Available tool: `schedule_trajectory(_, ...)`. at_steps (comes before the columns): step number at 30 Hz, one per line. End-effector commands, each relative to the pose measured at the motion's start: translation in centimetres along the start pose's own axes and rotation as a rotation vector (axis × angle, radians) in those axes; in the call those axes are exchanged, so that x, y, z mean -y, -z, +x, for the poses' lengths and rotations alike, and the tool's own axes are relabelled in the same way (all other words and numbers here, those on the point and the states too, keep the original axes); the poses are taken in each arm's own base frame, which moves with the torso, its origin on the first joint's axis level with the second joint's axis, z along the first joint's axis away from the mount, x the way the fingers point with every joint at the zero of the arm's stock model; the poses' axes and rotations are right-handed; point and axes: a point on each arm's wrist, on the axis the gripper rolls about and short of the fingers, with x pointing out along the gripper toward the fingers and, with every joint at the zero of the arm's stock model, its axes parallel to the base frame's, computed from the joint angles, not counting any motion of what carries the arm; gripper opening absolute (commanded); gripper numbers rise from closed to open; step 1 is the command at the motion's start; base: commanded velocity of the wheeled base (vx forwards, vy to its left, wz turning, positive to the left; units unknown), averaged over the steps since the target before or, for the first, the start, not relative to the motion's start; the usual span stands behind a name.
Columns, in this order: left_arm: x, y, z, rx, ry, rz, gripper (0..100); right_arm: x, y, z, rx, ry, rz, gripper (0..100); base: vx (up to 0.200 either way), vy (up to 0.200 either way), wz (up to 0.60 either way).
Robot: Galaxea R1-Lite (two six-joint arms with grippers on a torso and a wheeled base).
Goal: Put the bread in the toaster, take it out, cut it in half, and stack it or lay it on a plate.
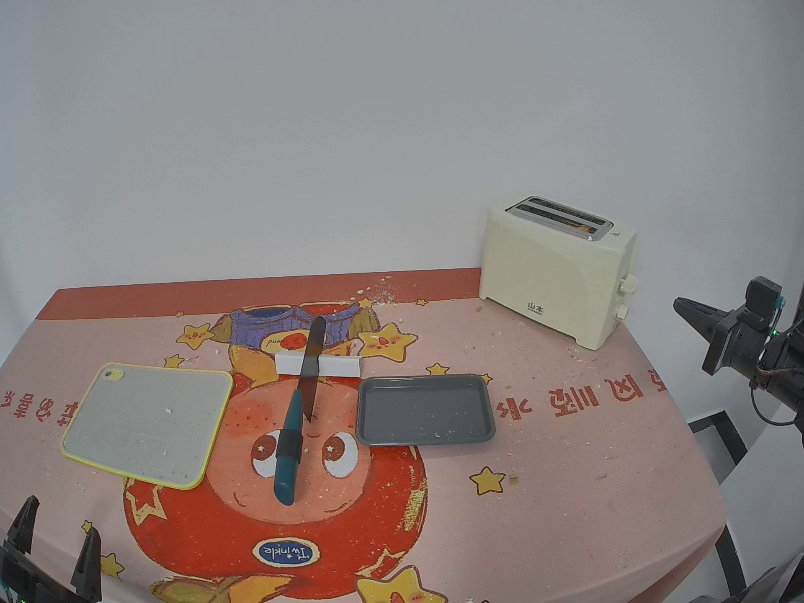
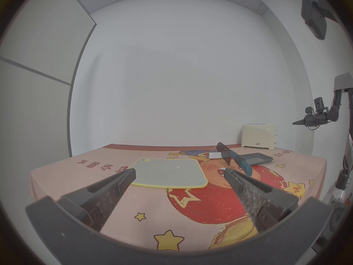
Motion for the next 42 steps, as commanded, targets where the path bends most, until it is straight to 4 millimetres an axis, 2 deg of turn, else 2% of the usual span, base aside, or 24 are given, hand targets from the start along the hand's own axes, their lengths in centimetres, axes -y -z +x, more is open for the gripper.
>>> schedule_trajectory(1, 0.0, 0.5, 0.0, -0.001, 0.000, 0.000, 100, 0.4, -0.3, 0.2, 0.010, 0.015, 0.000, 0, 0.000, 0.000, 0.00)
schedule_trajectory(10, 0.0, 0.5, 0.0, -0.001, 0.000, 0.001, 100, 1.0, -1.1, -0.2, 0.041, 0.058, -0.007, 0, 0.000, 0.000, 0.00)
schedule_trajectory(23, 0.0, 0.5, 0.0, -0.001, 0.000, 0.000, 100, 0.9, -0.7, 0.0, 0.027, 0.078, -0.006, 0, 0.000, 0.000, 0.00)
schedule_trajectory(27, 0.0, 0.5, 0.0, -0.001, 0.000, 0.000, 100, 0.3, -0.3, 0.7, 0.008, 0.043, -0.001, 0, 0.000, 0.000, 0.00)
schedule_trajectory(34, 0.0, 0.5, 0.0, -0.001, 0.000, 0.000, 100, 1.8, 2.6, 4.0, -0.112, 0.072, 0.050, 0, 0.000, 0.000, 0.00)
schedule_trajectory(37, 0.0, 0.5, 0.0, -0.001, 0.000, 0.000, 100, 2.1, 3.4, 4.6, -0.140, 0.094, 0.057, 0, 0.000, 0.000, 0.00)
schedule_trajectory(42, 0.0, 0.5, 0.0, -0.001, 0.000, 0.000, 100, 3.4, 6.5, 7.1, -0.243, 0.117, 0.098, 0, 0.000, 0.000, 0.00)
